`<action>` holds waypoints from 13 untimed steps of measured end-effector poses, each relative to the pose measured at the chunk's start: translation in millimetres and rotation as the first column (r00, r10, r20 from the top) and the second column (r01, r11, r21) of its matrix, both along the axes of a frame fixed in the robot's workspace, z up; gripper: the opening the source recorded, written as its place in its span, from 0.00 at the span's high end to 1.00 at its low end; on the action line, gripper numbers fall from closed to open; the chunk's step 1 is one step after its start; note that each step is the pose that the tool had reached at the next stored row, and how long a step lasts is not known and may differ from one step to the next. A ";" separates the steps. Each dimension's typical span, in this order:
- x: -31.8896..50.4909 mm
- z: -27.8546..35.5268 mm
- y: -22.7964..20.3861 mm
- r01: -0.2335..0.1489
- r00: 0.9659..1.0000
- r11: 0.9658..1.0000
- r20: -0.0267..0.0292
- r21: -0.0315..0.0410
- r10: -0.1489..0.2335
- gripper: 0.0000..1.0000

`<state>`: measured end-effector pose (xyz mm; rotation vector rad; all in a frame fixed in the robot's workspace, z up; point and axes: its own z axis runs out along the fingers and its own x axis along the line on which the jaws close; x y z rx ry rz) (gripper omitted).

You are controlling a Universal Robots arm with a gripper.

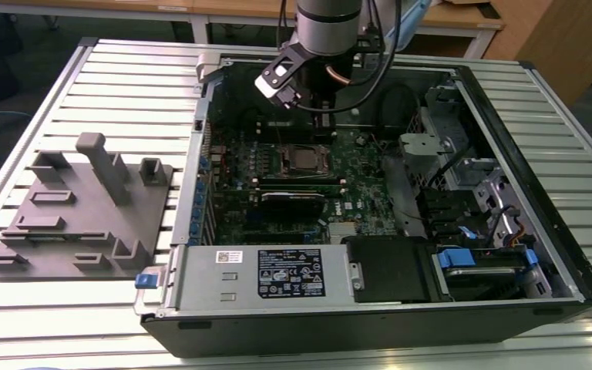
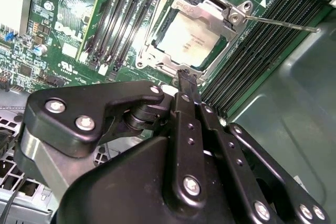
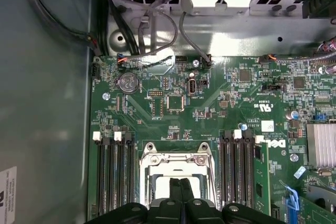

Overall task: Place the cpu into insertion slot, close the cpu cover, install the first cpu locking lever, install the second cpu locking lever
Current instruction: 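Close the cpu cover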

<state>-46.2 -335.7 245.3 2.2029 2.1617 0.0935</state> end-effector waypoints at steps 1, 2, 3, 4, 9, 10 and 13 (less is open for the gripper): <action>-0.5 0.0 0.0 0.000 1.000 1.000 0.000 0.000 0.000 0.90; -1.0 0.0 0.0 0.000 1.000 1.000 0.000 0.000 0.000 0.90; -1.5 0.0 0.0 0.000 1.000 1.000 0.000 0.000 0.000 0.90; -2.0 0.0 0.0 0.000 1.000 1.000 0.000 0.000 0.000 0.90; -4.5 0.0 0.0 0.000 1.000 1.000 0.001 0.000 0.000 0.90; -5.0 0.0 0.0 0.000 1.000 1.000 0.001 0.000 0.000 0.90; -6.4 0.0 -0.1 0.000 1.000 1.000 0.002 0.000 0.000 0.90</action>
